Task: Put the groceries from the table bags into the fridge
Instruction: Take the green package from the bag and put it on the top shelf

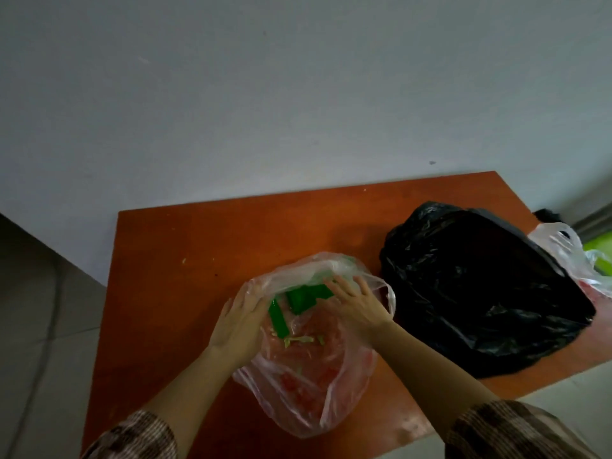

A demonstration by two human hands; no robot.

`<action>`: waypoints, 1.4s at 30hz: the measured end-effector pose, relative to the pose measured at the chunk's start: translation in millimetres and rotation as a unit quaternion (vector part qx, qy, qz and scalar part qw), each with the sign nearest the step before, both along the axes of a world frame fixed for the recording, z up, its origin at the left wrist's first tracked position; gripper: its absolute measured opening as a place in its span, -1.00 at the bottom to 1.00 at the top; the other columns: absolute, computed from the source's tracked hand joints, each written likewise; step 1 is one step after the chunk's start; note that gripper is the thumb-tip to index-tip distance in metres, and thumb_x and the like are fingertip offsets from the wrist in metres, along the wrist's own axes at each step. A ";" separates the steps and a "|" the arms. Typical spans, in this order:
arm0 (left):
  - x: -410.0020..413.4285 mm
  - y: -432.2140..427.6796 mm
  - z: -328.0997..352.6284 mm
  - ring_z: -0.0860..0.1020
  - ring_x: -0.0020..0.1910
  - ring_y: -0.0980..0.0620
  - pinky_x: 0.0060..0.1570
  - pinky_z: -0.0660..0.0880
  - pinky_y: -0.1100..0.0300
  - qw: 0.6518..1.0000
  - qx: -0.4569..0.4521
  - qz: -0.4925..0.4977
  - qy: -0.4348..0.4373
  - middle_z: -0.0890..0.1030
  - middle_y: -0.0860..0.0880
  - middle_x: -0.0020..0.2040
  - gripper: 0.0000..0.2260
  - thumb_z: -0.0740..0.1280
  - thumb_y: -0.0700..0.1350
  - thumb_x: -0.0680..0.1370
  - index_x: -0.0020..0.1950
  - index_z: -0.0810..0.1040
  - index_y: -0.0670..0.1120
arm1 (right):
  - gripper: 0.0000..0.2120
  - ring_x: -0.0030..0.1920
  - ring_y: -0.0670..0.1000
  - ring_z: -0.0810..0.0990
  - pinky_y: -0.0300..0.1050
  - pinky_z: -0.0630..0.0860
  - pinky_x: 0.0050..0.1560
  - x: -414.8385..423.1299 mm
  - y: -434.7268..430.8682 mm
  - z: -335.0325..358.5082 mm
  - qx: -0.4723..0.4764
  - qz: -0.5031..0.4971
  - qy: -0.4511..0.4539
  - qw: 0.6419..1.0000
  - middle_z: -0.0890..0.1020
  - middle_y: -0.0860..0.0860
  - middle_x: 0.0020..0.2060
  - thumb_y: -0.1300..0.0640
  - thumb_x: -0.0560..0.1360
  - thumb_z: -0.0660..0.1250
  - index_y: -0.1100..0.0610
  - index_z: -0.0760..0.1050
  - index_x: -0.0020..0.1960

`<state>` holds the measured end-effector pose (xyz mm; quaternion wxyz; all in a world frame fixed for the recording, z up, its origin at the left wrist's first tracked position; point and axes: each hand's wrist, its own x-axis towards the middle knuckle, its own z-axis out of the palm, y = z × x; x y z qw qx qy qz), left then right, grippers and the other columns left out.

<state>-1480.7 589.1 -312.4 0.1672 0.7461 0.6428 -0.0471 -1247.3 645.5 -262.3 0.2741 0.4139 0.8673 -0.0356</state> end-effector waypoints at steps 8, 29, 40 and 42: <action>-1.9 25.6 -21.8 -0.16 0.56 -0.03 0.53 -0.01 0.03 0.992 -0.087 0.024 -0.086 -0.15 -0.03 0.59 -0.28 0.23 -0.11 0.57 0.58 -0.16 -0.03 | -0.29 0.56 0.09 -0.19 0.29 -0.19 0.46 -23.6 23.0 -27.2 -0.028 -0.060 0.022 0.998 -0.13 0.04 0.57 0.11 0.56 0.20 -0.07 -0.13 0.57; -1.1 50.2 -42.9 -0.03 0.55 -0.17 0.22 0.49 -0.02 0.989 -0.107 -0.078 0.069 -0.29 0.01 0.56 -0.22 0.31 -0.03 0.53 0.58 -0.13 -0.05 | -0.18 0.27 0.12 0.47 0.05 0.48 0.19 -10.5 56.1 -6.6 -0.093 -0.224 0.332 0.912 0.44 0.03 0.32 -0.02 0.29 0.53 -0.01 0.24 0.45; 7.9 65.1 -15.5 0.02 0.51 -0.25 0.41 0.23 -0.15 0.972 -0.226 -0.056 0.037 0.01 -0.17 0.55 -0.13 0.32 0.14 0.48 0.57 -0.18 -0.01 | -0.46 0.10 0.17 0.64 0.17 0.55 0.18 18.1 13.5 72.0 -0.165 -0.442 0.690 0.549 0.66 0.14 0.05 0.12 0.21 0.60 0.07 0.53 0.16; 10.7 63.7 -4.5 0.17 0.48 -0.20 0.36 0.32 -0.04 0.976 -0.212 -0.043 0.018 0.15 -0.15 0.53 -0.20 0.32 0.09 0.47 0.58 -0.07 0.02 | -0.45 0.11 0.23 0.63 0.19 0.53 0.20 26.6 3.7 91.6 -0.161 -0.450 0.720 0.504 0.64 0.22 0.07 0.15 0.22 0.59 0.14 0.52 0.17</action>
